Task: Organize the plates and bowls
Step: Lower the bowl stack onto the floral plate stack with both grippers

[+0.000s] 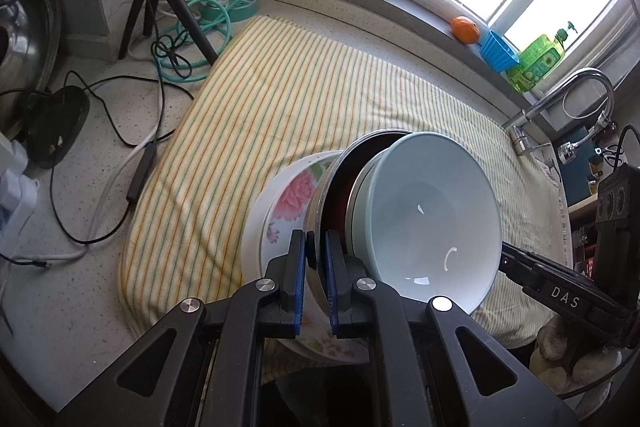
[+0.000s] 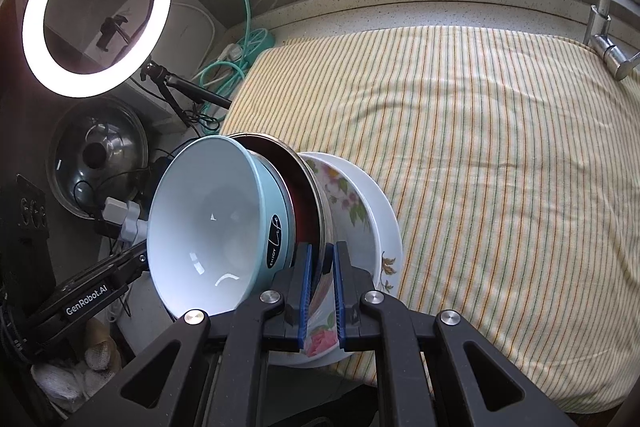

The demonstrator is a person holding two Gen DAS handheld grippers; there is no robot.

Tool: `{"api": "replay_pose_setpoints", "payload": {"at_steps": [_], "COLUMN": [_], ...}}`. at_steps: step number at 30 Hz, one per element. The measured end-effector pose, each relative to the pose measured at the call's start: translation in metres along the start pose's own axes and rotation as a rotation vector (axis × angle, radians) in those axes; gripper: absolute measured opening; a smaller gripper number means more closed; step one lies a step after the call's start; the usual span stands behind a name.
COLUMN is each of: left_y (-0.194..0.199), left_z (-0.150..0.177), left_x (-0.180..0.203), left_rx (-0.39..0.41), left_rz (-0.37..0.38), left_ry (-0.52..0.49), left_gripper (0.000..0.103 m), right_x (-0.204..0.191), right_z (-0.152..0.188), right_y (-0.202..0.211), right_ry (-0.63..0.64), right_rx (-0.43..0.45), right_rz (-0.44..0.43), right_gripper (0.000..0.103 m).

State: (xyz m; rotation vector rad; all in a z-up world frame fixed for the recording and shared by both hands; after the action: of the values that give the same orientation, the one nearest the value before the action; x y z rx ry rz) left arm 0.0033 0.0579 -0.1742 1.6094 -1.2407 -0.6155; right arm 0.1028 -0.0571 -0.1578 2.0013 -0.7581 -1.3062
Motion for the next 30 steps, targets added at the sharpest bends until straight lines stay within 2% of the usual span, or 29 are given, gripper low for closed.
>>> {"api": "replay_pose_setpoints", "payload": {"at_steps": [30], "left_y": [-0.0098], "left_z": [0.0048], "left_x": [-0.0034], "left_rx": [-0.031], "left_rz": [0.002], "left_ry": [0.008], "left_gripper": [0.008], "right_x": [0.002], "right_z": [0.0057], "right_y": [-0.0058], "right_ry": [-0.028], "right_rx": [-0.012], "right_rz": [0.002], "right_gripper": [0.01]}}
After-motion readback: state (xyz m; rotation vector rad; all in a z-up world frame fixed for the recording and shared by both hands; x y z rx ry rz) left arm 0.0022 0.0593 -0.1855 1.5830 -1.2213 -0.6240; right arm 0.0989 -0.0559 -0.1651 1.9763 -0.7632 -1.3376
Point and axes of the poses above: each gripper's, at about its wrist camera, not at the fingertips, and y roughly against the way its jaws point, x to its right, z to its underside, the point moved 8 cm from there along -y, roughly the way its jaws point, and after that the axes turned 8 degrees about -z, right-handed, at the moved point
